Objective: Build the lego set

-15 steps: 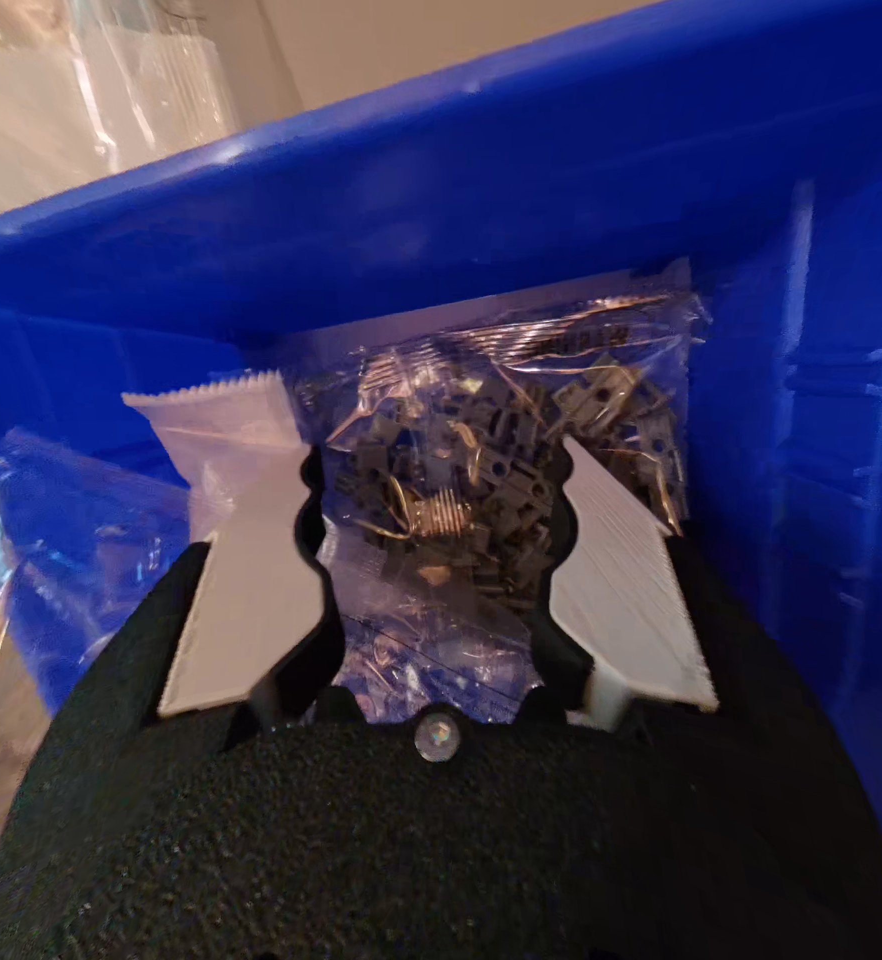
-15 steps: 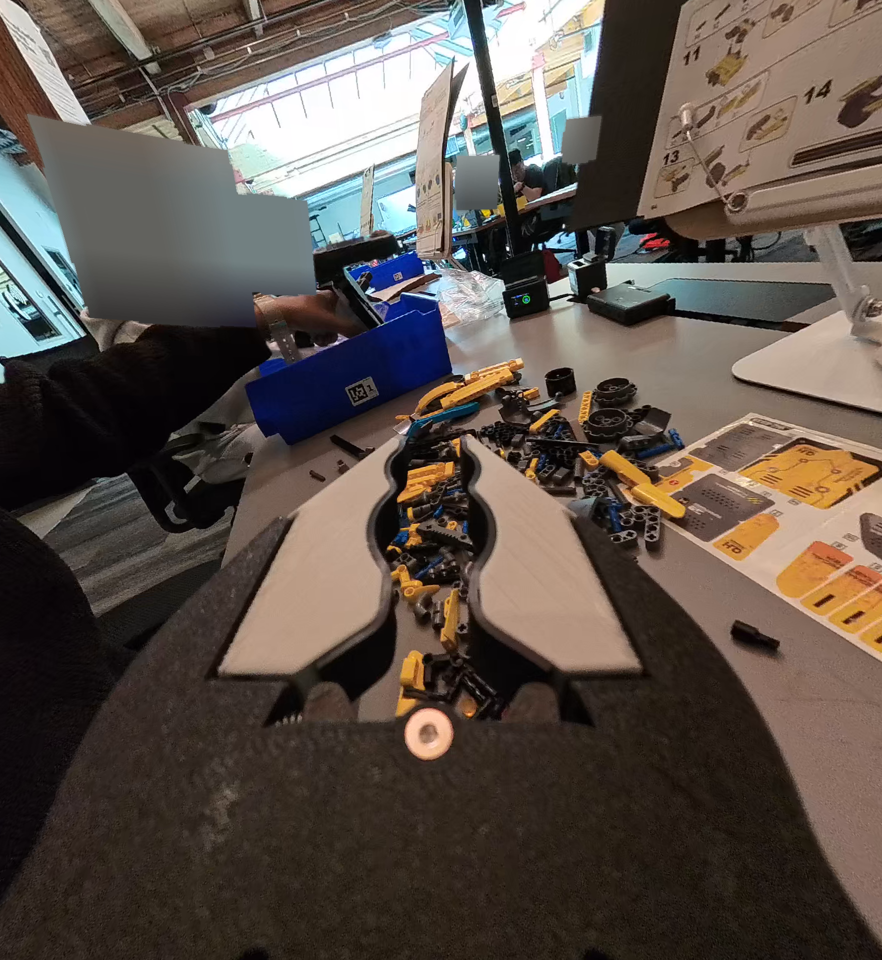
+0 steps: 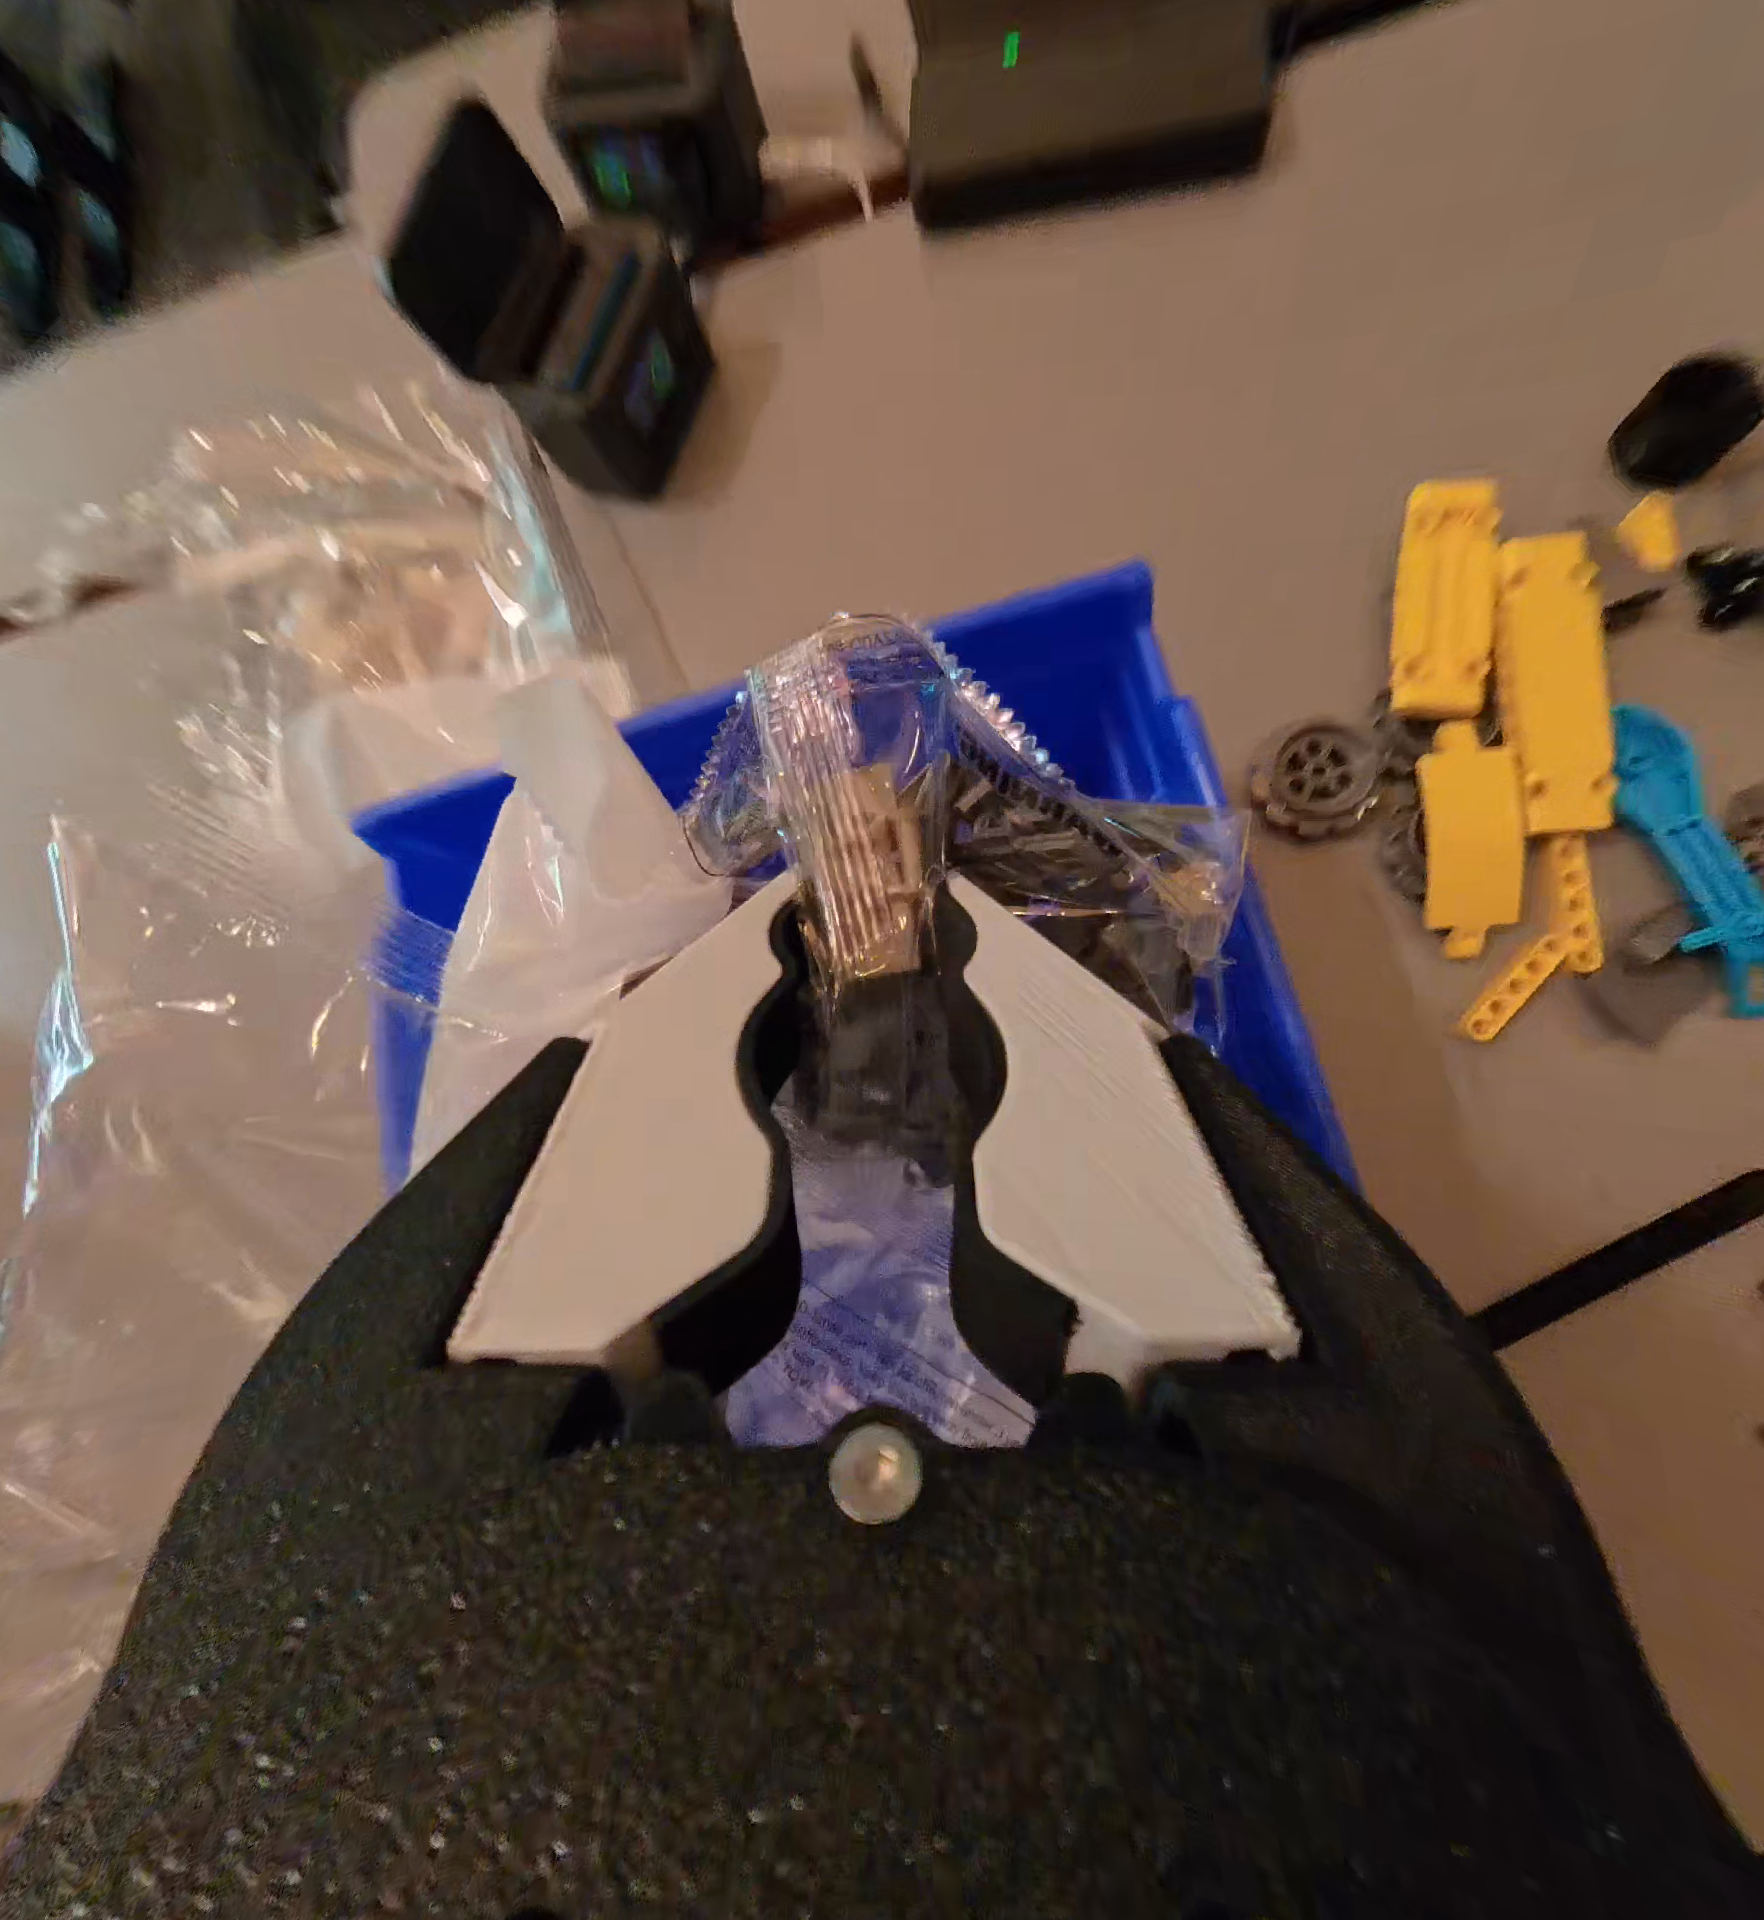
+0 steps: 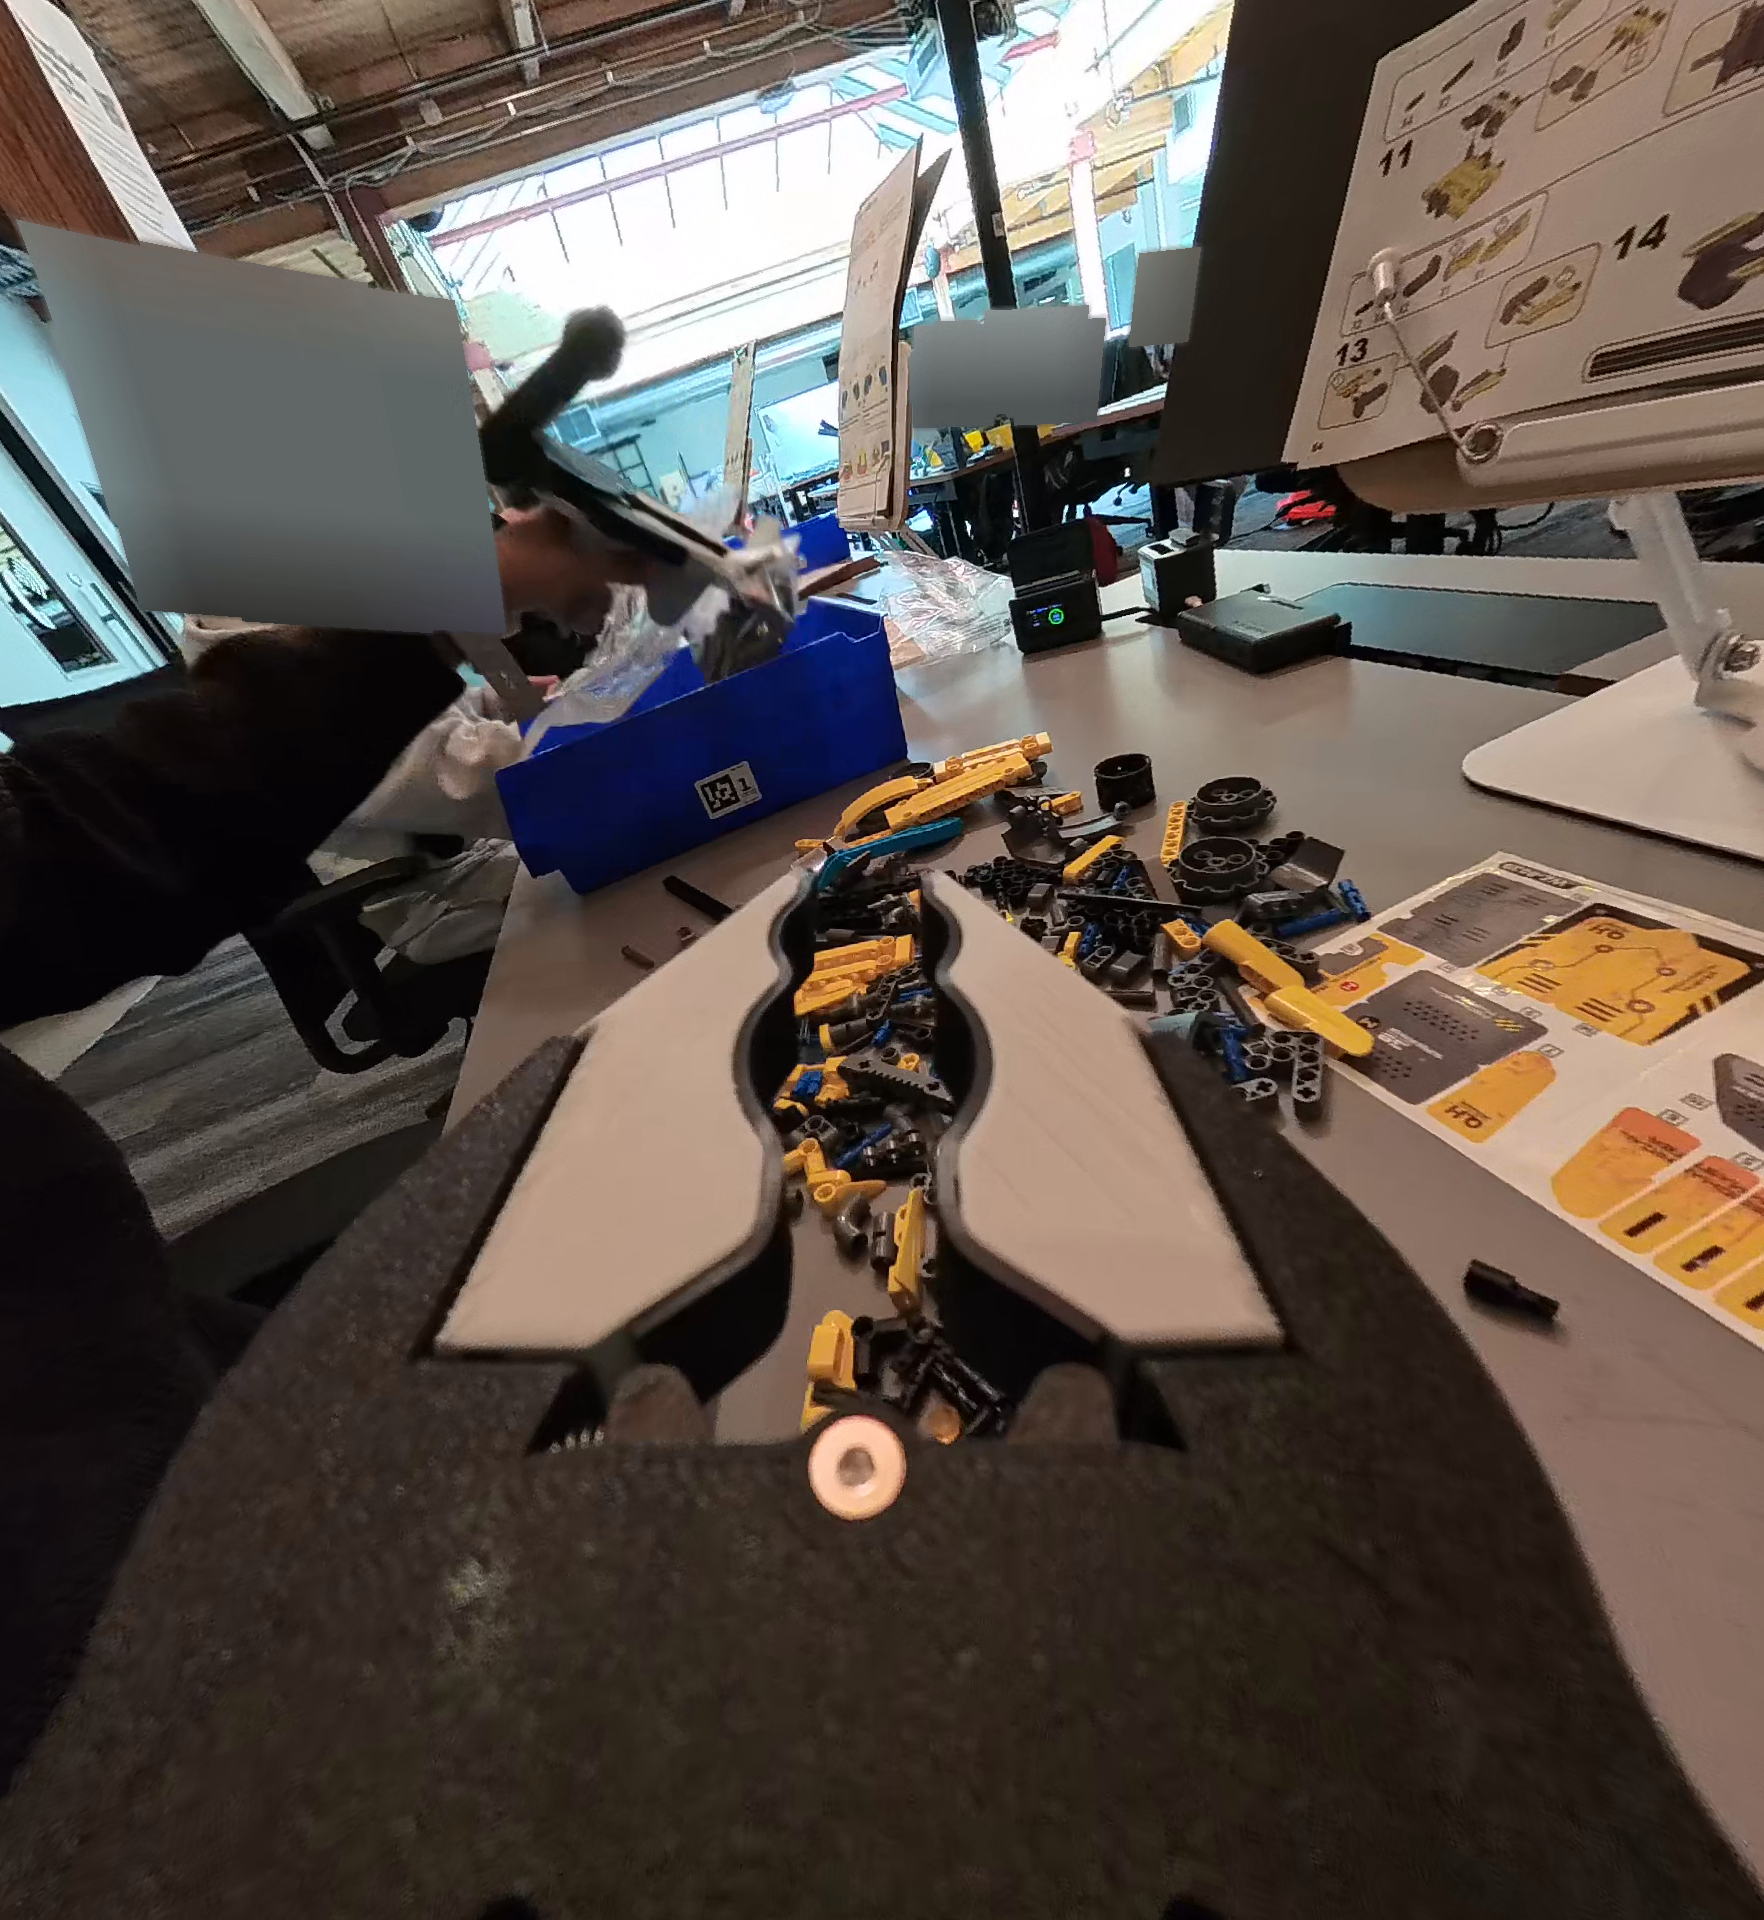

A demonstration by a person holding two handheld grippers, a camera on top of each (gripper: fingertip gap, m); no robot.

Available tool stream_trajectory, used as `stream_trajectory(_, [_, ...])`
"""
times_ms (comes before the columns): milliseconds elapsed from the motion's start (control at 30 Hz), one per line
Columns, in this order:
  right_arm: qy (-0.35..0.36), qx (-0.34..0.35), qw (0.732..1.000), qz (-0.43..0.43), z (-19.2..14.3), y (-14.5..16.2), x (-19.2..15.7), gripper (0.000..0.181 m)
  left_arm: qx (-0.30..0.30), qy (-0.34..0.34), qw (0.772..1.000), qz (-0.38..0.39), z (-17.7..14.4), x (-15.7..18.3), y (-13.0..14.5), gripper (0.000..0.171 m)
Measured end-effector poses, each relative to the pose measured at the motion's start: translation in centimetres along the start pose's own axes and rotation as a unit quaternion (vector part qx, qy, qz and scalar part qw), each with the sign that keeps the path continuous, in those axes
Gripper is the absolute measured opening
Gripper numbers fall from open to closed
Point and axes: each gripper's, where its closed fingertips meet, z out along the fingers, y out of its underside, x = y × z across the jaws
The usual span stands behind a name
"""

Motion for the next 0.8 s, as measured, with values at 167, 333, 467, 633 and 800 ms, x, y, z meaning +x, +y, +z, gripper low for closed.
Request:
stream_trajectory(167, [0.004, -0.001, 1.0, -0.006, 0.0, 0.0, 0.1, 0.019, 0.133, 0.006, 0.991, -0.034, -4.7, -0.7, -3.7, 0.021])
stream_trajectory(333, [0.001, -0.003, 1.0, 0.0, 0.1, 0.1, 0.1, 0.019, 0.232, 0.061, 0.969, -0.06, -8.0, 0.5, -5.8, 0.022])
stream_trajectory(467, [0.001, -0.009, 1.0, 0.005, 0.2, 0.6, 0.3, 0.019, 0.231, 0.055, 0.97, -0.053, -7.9, 0.7, -5.6, 0.023])
stream_trajectory(633, [0.008, -0.012, 1.0, 0.002, 0.2, 0.7, 0.6, 0.019, 0.355, 0.091, 0.929, -0.058, -11.5, 1.7, -8.5, 0.021])
stream_trajectory(800, [0.01, -0.012, 1.0, 0.008, 0.2, 0.8, 0.9, 0.019, 0.435, 0.276, 0.857, -0.01, -16.4, 9.2, -10.4, 0.021])
